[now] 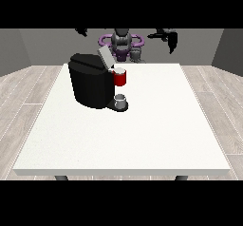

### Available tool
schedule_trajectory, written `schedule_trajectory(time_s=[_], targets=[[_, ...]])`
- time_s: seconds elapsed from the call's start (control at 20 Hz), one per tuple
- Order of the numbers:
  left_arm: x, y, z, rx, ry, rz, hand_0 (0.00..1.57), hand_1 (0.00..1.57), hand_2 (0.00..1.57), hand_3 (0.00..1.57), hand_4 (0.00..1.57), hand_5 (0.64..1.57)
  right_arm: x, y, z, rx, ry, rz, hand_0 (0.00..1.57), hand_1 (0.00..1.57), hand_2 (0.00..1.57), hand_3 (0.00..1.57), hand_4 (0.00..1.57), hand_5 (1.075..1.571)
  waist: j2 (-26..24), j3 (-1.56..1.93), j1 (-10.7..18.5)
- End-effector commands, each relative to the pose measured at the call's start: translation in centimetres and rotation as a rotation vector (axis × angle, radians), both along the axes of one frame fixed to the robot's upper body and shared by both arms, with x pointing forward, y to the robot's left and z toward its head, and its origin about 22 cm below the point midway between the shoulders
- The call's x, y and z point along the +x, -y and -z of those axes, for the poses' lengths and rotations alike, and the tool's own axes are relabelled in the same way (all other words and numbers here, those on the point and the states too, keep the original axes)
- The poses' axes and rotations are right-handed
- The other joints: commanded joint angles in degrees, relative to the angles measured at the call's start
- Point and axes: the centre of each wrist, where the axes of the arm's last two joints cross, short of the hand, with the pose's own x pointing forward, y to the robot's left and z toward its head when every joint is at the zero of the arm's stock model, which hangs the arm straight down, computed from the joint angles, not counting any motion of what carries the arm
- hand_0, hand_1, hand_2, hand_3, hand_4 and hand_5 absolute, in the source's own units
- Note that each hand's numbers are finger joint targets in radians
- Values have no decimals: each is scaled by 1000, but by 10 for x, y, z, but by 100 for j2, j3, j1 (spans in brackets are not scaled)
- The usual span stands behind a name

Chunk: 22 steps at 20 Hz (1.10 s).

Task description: Insert the coffee pod into the coffee machine and close the lid

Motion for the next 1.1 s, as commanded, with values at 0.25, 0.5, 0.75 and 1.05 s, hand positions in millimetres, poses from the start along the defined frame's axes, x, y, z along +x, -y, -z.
schedule_trajectory(time_s=[0.25, 0.5, 0.75, 1.05], targets=[[-20, 0, -20, -39, 67, 8, 0, 0, 0, 0, 0, 1571, 13, -8, 16, 35, 13, -25, 0, 0, 0, 0, 0, 1571, 528, 2, 262], [-29, 3, -29, -57, 66, -9, 0, 0, 0, 0, 0, 1571, 37, 8, -2, 44, 9, 5, 0, 0, 0, 0, 0, 1571, 837, 1, 302], [-31, -21, -51, -18, 142, -60, 0, 0, 0, 0, 0, 1571, 45, 22, -4, 47, 48, -57, 0, 0, 0, 0, 0, 1571, 1212, 1, 30], [-47, -30, -51, -28, 105, -64, 0, 0, 0, 0, 0, 1571, 58, -17, -5, -7, 17, -82, 0, 0, 0, 0, 0, 1571, 1177, 0, 41]])
